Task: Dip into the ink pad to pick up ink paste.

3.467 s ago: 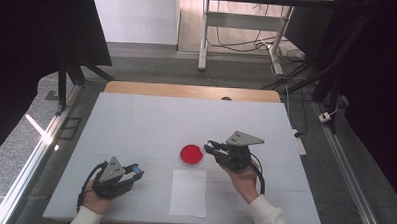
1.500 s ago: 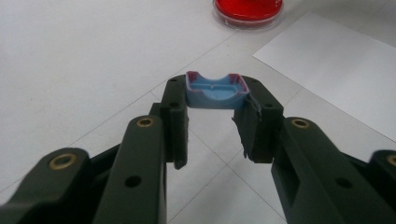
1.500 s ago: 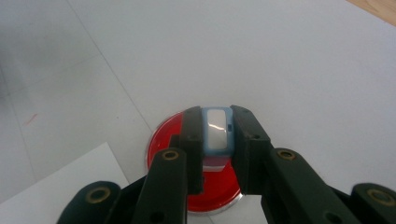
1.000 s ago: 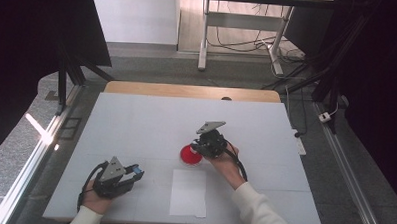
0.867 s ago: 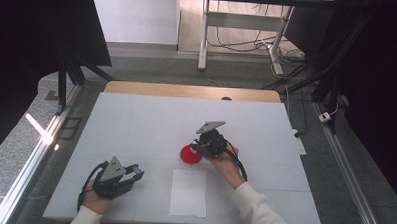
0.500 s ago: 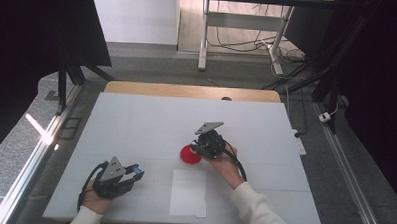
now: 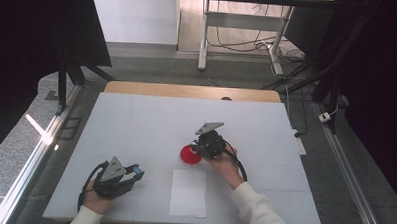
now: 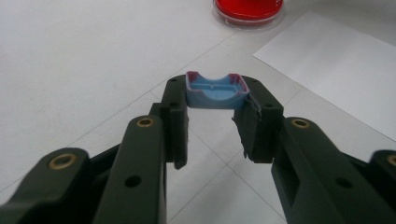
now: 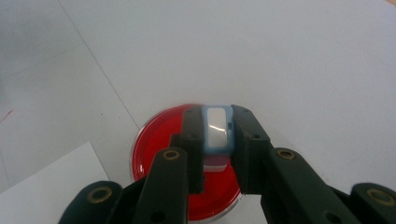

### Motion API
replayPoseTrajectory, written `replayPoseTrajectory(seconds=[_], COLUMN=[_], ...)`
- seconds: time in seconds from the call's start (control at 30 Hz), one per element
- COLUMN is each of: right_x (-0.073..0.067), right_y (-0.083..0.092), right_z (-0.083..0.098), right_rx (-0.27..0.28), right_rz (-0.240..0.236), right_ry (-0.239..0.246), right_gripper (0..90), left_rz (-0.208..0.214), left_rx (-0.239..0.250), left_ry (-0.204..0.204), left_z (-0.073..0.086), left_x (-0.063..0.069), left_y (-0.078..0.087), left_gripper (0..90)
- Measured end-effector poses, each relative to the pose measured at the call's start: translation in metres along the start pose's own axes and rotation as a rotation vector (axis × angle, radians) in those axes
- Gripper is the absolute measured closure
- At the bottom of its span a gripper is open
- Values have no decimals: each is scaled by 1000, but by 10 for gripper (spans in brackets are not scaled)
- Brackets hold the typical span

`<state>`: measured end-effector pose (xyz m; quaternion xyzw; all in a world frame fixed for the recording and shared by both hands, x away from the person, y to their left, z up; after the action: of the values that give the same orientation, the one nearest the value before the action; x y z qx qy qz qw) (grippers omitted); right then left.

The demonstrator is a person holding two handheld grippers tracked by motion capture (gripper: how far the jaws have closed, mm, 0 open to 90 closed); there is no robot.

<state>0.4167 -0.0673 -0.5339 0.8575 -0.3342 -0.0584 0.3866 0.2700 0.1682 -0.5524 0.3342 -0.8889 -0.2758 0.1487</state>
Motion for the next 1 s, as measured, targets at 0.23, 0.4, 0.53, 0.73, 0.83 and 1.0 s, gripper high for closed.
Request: replayPoseTrajectory(seconds=[0.23, 0.4, 0.53, 0.73, 0.83, 1.0], right_x=[-2, -1, -1, -1, -2, -5], right_y=[0, 1, 3, 5, 6, 11], right_z=[-1, -1, -2, -2, -3, -7], right_rx=[8, 8, 18, 17, 21, 41], right_rz=[14, 9, 13, 13, 5, -1], right_ry=[9, -3, 6, 3, 3, 12], right_gripper=[753, 753, 752, 752, 752, 751], left_rz=[-5, -3, -3, -4, -4, -3], left_rx=[1, 2, 2, 1, 1, 2], left_ry=[-1, -1, 0, 0, 1, 2], left_z=[0, 0, 0, 0, 0, 0], left_x=[0, 0, 0, -1, -1, -1], left_y=[0, 0, 0, 1, 1, 0], left_gripper=[654, 654, 654, 654, 653, 653])
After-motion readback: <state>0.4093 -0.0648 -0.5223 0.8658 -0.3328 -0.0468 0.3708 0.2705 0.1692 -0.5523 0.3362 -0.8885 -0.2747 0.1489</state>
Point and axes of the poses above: each handheld gripper's, and its own axes: y roughly backward along the jaws, z roughly out of its underside, x roughly to its right, the point moved 6 cm from there along -y, roughly forward along the jaws, and after that the axes turned 9 degrees about z, right-handed, at the moved point
